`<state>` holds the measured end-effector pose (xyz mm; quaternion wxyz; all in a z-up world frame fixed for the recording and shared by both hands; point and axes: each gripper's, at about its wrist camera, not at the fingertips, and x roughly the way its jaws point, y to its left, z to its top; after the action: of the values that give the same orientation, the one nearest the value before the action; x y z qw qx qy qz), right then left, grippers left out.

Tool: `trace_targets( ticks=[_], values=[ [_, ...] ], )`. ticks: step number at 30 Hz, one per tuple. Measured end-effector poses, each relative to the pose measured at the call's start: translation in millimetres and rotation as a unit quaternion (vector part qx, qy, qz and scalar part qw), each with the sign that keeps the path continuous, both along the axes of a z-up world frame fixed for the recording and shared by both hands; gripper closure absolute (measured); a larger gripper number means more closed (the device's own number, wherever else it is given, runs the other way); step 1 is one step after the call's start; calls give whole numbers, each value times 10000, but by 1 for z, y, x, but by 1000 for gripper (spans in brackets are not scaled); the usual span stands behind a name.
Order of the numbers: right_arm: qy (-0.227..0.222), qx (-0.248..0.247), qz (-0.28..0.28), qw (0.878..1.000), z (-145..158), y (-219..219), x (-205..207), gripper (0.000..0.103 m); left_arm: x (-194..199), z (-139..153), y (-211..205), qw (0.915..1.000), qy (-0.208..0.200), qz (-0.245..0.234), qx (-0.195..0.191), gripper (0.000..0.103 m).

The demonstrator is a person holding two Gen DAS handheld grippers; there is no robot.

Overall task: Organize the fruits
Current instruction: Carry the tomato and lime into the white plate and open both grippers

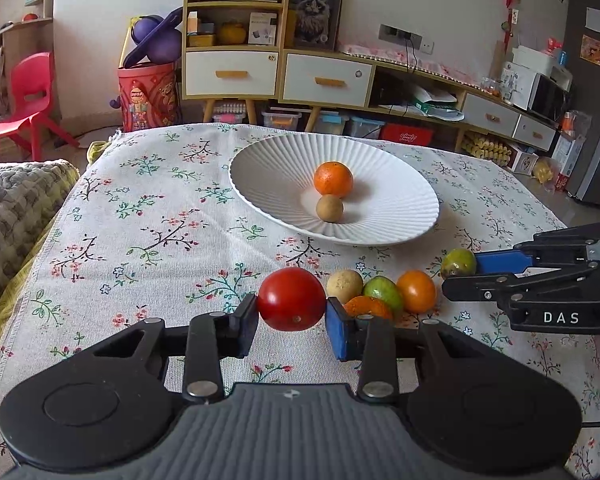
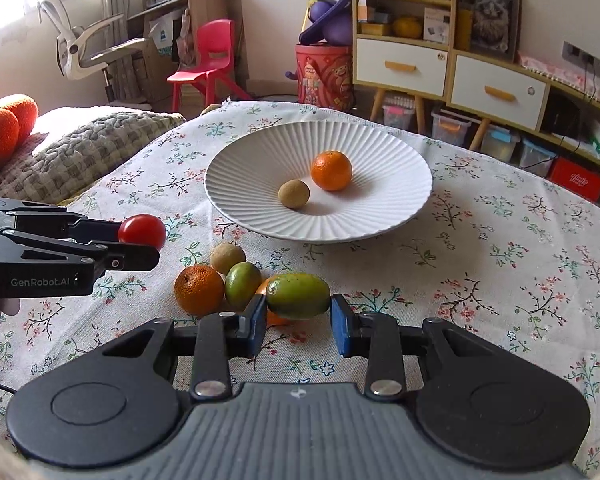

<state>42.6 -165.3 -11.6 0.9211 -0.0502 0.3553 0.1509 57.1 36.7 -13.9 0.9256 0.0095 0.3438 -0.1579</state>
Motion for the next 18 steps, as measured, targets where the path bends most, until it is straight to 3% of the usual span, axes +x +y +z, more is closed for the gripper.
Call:
trace_targets(
  ticks=[18],
  values=[
    [-315, 9, -266, 9991, 17, -1, 36, 72, 42, 17, -19, 9998, -184, 10, -7, 81]
  ],
)
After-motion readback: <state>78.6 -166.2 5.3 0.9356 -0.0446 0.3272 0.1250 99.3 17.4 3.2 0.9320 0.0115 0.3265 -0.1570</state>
